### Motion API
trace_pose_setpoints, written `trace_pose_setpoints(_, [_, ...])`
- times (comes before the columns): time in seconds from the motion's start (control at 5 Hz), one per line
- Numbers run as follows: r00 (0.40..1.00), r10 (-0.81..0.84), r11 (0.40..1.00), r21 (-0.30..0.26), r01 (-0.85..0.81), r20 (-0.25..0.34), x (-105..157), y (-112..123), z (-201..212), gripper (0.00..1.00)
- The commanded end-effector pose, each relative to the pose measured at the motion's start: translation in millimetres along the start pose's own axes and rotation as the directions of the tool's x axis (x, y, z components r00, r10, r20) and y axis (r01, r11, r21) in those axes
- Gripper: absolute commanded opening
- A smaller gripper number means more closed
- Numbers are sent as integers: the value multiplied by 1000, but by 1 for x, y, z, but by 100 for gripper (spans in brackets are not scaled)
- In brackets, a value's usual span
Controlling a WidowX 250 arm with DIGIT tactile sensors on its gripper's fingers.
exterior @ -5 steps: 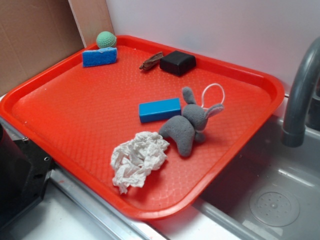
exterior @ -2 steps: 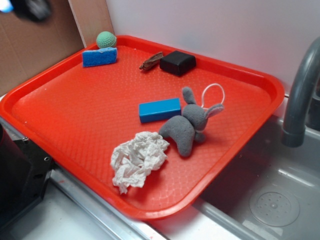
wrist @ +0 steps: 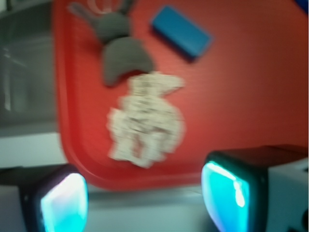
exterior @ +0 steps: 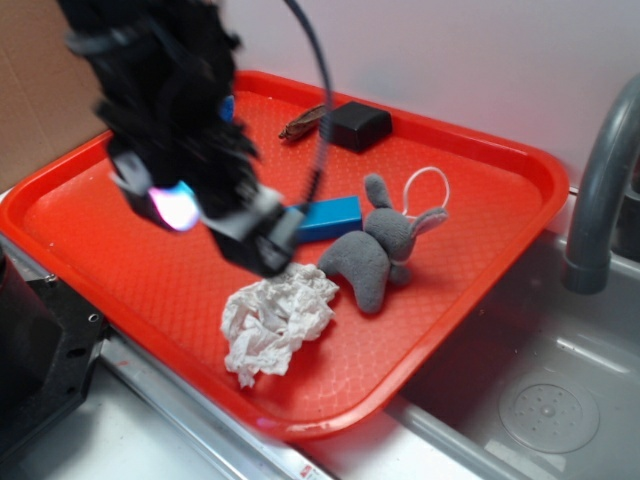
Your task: Grab the white paper.
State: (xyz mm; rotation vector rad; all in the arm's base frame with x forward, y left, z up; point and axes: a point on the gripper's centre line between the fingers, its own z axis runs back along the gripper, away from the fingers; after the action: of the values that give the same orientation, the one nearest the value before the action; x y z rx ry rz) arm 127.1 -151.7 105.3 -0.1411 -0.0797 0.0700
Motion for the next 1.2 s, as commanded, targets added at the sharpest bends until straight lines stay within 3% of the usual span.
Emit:
trace_pose_setpoints(0.0, [1000, 11, 999, 32, -11, -20, 27, -9, -48, 100])
trace_pose_setpoints(0.2, [996, 34, 996, 84, -27, -78, 31, 16, -71, 100])
trace_pose_setpoints(0.4, [985, 66, 993, 109, -49, -158, 14, 48, -90, 100])
trace_pose_setpoints(0.6, [982, 95, 990, 120, -76, -163, 24, 59, -87, 0])
trace_pose_setpoints(1.0, [991, -76, 996, 34, 80, -107, 19, 64, -40, 0])
